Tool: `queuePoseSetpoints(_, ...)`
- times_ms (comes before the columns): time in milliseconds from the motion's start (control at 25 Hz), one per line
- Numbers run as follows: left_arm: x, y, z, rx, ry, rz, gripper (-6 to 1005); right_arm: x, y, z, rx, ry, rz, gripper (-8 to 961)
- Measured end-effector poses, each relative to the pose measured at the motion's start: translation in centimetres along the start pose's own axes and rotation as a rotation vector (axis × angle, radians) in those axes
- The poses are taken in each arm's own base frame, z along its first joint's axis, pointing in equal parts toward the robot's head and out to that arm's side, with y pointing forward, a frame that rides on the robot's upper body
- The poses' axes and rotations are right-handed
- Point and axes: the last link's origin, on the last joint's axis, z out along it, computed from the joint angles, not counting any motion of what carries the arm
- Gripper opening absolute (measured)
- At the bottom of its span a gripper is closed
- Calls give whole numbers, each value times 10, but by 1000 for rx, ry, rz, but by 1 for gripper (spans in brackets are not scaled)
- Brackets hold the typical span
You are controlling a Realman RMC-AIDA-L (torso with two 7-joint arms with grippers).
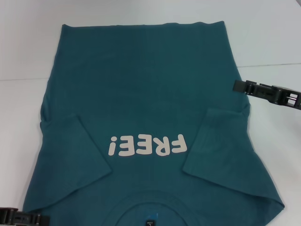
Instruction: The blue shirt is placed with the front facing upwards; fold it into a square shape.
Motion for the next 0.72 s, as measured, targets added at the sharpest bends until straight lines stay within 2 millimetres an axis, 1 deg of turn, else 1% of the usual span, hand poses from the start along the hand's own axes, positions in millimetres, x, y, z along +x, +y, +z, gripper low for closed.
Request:
queuePoseSetpoints(280,10,8,4,-23,5,32,854,0,0,-1,1,0,1,944)
queuePoseSetpoints(400,11,8,4,-21,7,34,852,0,0,-1,1,0,2,944)
queuePoseSetpoints(720,2,-2,-3,14,-1,8,848,0,0,-1,2,-1,2,944)
